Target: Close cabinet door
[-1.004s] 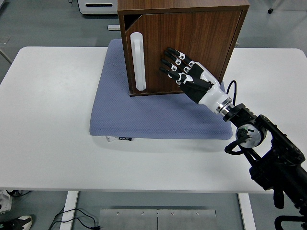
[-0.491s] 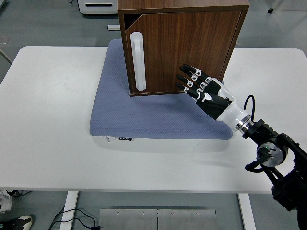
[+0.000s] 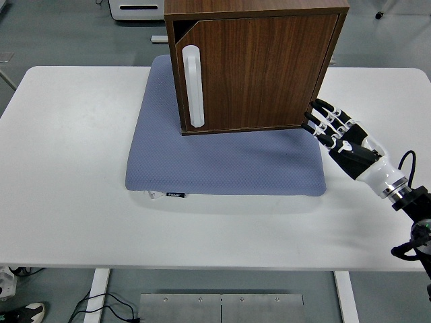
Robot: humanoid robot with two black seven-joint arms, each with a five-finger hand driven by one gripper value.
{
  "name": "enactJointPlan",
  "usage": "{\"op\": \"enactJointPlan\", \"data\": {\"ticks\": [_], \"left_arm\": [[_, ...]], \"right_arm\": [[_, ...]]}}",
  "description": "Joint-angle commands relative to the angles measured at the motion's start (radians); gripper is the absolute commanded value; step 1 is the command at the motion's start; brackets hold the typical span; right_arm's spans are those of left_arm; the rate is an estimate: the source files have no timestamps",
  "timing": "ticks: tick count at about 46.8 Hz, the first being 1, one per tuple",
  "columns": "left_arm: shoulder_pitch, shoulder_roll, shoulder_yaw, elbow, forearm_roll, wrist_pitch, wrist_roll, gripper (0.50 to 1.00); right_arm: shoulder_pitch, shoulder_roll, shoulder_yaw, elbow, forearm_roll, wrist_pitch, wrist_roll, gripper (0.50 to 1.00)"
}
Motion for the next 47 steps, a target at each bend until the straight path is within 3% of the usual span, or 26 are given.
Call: {"op": "enactJointPlan", "data": {"ticks": [1,29,47], "left_arm": [[0.0,0.0,0.0,0.0,0.0,0.0,-0.001,1.0],[0.0,0.0,0.0,0.0,0.0,0.0,0.001,1.0],[0.0,0.0,0.0,0.0,0.0,0.0,-0.001,1.0]], "right_arm": [[-0.015,-0.007,0.026,-0.001,0.0,0.0,0.0,1.0],[-0.028,0.001,0.216,-0.105,0.009,-0.014,-0.003,1.0],[0.04,0.105,0.298,-0.274,0.078,-0.031,0.001,1.0]]}}
